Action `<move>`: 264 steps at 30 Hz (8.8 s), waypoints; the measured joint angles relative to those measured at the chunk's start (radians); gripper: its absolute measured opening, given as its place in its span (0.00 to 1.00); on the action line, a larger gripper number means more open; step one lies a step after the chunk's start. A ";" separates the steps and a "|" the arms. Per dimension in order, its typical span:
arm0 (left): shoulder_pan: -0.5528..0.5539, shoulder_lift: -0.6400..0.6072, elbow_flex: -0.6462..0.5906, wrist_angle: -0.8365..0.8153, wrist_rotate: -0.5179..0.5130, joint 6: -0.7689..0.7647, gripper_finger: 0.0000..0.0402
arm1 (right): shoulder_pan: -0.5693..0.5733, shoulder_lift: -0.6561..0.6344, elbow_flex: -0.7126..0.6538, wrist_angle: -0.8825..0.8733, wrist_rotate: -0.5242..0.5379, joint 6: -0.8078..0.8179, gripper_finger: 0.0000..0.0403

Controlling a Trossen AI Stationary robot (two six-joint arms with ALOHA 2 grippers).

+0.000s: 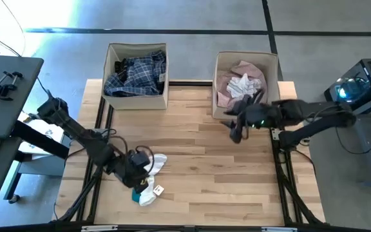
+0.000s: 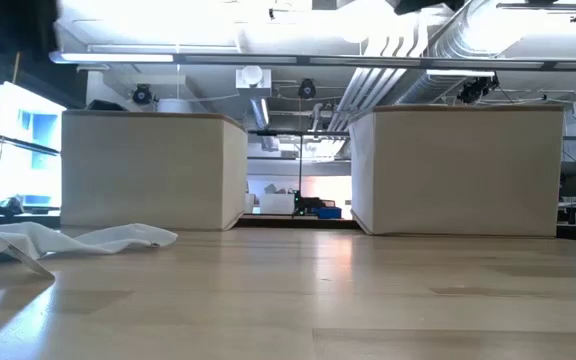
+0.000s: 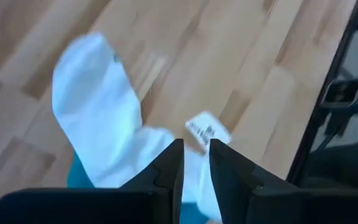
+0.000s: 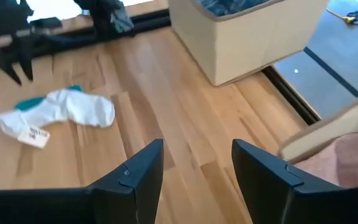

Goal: Sort clothes
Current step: Put the white sock into the right laundry organizer, then put the blue sock into the right laundry organizer

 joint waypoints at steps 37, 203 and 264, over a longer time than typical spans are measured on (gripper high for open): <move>0.193 0.250 0.033 0.105 0.034 0.284 0.01 | 0.081 0.205 0.000 0.228 -0.052 -0.075 0.45; 0.046 0.169 0.109 -0.334 -0.092 -0.319 0.36 | 0.138 -0.072 -0.270 0.771 0.064 -0.183 0.36; 0.123 0.214 -0.106 0.703 -0.273 0.043 0.00 | 0.149 0.310 -0.333 0.839 -0.318 -0.325 0.36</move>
